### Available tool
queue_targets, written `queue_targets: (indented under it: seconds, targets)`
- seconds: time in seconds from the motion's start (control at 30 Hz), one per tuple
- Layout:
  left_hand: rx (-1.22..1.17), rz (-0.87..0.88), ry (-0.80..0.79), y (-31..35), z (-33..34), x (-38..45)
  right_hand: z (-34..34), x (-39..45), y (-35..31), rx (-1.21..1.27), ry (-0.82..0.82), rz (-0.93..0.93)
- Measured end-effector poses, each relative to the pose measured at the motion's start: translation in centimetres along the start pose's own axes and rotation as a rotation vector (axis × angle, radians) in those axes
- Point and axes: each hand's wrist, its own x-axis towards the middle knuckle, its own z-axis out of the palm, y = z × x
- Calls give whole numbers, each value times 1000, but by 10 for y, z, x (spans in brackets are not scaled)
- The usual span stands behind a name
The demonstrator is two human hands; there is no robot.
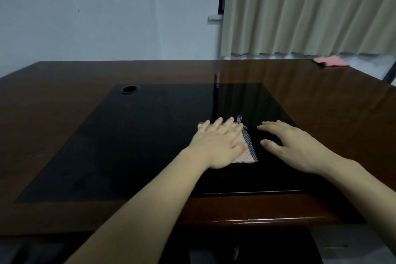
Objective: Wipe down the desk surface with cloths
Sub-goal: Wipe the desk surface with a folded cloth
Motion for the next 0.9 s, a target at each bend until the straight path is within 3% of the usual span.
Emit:
queue_targets:
  seconds: [0.13, 0.3, 0.53, 0.73, 0.9]
  targets:
    - [-12, -11, -15, -8, -4, 8, -7, -6, 14, -7, -17, 29]
    - [27, -258, 14, -86, -12, -17, -7, 2, 0, 8, -31, -6]
    - [18, -549, 6, -184, -12, -118, 4, 16, -49, 50, -77, -130]
    - [16, -535, 27, -141, -6, -152, 22, 30, -101, 11, -139, -282]
    - [-8, -308, 13, -71, 4, -149, 27, 42, -129, -51, -171, -391]
